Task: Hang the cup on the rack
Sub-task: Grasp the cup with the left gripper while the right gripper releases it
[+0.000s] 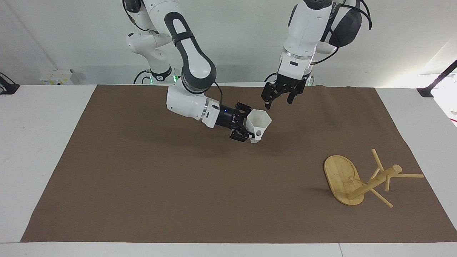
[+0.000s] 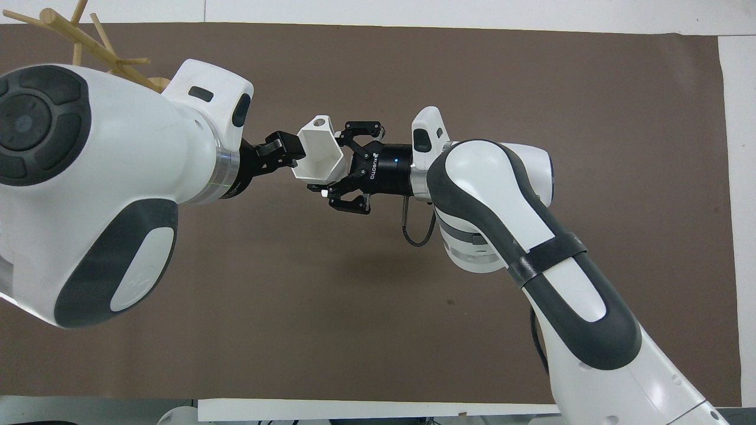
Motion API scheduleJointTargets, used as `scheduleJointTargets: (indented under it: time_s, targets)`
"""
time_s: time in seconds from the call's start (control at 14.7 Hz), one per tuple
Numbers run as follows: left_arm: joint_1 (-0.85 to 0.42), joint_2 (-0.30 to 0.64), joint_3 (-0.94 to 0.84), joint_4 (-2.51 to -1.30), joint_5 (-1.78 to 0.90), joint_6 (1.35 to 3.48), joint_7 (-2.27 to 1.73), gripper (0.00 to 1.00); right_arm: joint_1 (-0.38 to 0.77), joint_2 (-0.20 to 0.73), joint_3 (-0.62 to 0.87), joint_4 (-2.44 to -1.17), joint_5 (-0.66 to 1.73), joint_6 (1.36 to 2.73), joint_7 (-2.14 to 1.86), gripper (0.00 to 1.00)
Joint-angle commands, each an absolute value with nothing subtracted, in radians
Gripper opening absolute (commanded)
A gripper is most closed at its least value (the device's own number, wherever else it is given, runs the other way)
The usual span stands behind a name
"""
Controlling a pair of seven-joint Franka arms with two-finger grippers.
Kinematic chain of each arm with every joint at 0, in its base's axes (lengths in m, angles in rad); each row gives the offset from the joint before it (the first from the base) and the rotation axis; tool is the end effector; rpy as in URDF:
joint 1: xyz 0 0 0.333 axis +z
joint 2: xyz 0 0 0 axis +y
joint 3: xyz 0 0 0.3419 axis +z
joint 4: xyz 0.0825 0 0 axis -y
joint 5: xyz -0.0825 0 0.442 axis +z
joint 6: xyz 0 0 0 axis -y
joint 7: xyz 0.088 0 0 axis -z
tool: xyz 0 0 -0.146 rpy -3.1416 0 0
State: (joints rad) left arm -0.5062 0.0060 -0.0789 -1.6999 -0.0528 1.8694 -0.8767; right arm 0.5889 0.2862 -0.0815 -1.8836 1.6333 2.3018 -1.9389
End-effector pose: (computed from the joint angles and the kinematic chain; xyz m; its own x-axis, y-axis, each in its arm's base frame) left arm 0.5338 -0.3607 0.5671 0.9510 0.3026 0.0633 0.2898 -0.9439 0.1586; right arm 0.6065 0.3979 0.3668 0.1725 0.3292 0.9284 0.9743 -0.1956 -0.1116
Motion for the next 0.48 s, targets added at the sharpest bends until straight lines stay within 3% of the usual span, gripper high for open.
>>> scheduleJointTargets:
  time_s: [0.0,0.27,0.41]
  targets:
    - [-0.517,0.049,-0.063,-1.677,-0.078,1.894,-0.911,0.99,0.594,0.278,-0.086,-1.893,1.651,2.316,-1.931,0.19]
    - [-0.518,0.107,-0.064,-1.649,-0.08,1.914,-0.997,0.98,0.594,0.278,-0.086,-1.893,1.651,2.324,-1.931,0.19]
    - [-0.518,0.126,-0.064,-1.646,-0.098,1.922,-1.011,0.88,0.594,0.278,-0.086,-1.893,1.651,2.324,-1.931,0.19]
